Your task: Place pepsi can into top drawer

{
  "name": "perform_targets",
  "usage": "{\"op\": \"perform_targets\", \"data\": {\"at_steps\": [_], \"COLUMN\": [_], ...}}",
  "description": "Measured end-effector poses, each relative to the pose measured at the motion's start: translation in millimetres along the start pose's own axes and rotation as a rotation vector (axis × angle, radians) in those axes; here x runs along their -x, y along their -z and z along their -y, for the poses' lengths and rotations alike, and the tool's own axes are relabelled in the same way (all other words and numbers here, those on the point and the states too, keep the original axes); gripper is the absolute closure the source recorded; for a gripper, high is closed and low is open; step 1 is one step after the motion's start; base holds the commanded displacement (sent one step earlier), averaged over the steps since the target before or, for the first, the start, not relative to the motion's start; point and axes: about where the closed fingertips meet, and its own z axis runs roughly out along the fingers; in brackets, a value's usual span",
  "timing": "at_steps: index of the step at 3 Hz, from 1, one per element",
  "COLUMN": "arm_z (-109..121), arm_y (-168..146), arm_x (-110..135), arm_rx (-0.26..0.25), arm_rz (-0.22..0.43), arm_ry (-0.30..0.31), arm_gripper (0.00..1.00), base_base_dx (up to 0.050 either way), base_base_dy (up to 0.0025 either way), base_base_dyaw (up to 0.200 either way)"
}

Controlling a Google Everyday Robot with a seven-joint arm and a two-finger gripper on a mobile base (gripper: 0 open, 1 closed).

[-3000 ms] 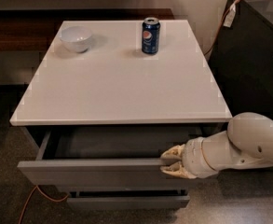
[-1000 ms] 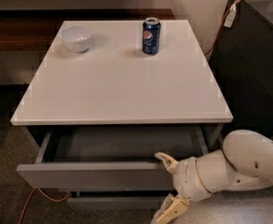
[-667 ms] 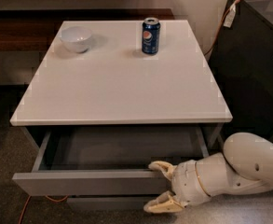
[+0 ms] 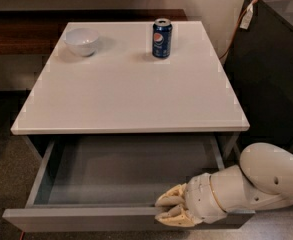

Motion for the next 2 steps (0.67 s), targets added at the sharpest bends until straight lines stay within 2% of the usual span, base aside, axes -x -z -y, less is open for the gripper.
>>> {"op": "perform_targets", "data": {"at_steps": [1, 2], "arm_z": [-1.6, -13.7], "arm_y": [0.9, 7.7], "arm_x": [1.3, 11.0], "arm_rx": [0.003, 0.024], "arm_rz": [0.002, 0.020], "arm_ry": [0.000, 0.004], "arm_gripper": [1.00, 1.00], "base_base_dx": [0.000, 0.000], "base_base_dy": [0.00000, 0.00000], "base_base_dyaw": [0.000, 0.000]}}
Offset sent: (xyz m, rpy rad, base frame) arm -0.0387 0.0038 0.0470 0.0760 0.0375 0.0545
